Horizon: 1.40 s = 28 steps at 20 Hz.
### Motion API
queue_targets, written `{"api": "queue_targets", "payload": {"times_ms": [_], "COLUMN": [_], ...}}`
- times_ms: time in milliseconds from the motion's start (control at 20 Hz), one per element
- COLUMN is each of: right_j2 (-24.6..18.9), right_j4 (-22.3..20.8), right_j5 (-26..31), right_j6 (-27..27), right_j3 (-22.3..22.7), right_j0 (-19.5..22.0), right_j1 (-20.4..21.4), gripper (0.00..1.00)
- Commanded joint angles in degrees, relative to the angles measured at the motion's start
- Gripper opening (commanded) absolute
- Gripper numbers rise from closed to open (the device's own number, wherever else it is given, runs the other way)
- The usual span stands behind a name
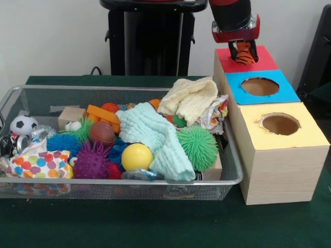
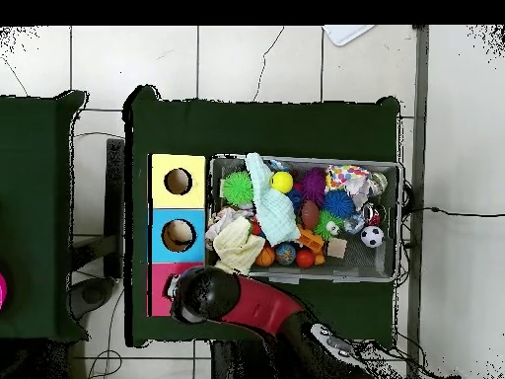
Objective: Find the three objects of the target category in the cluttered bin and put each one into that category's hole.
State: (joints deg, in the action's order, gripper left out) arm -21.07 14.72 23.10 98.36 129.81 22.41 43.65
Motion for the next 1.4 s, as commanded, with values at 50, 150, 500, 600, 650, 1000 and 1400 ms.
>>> {"api": "queue_targets", "payload": {"times_ms": [50, 150, 500, 600, 650, 1000, 1400], "right_j2": [11.3, 11.1, 9.9, 9.6, 9.3, 7.1, 4.0], "right_j4": [-4.7, -4.8, -4.2, -3.6, -3.4, -2.0, -1.6], "right_j5": [7.4, 6.6, 4.0, 3.0, 2.5, 1.1, -3.9], "right_j6": [8.4, 8.2, 7.2, 7.3, 7.3, 6.6, 6.5], "right_j3": [-3.8, -3.7, -3.7, -3.9, -3.9, -3.5, -2.0], "right_j0": [-0.1, 0.2, 1.3, 1.4, 1.5, 2.7, 5.5], "right_j1": [7.0, 6.7, 4.7, 3.6, 3.1, 2.0, 1.0], "gripper": [1.0, 1.0, 1.0, 1.0, 1.0, 1.0, 1.0]}}
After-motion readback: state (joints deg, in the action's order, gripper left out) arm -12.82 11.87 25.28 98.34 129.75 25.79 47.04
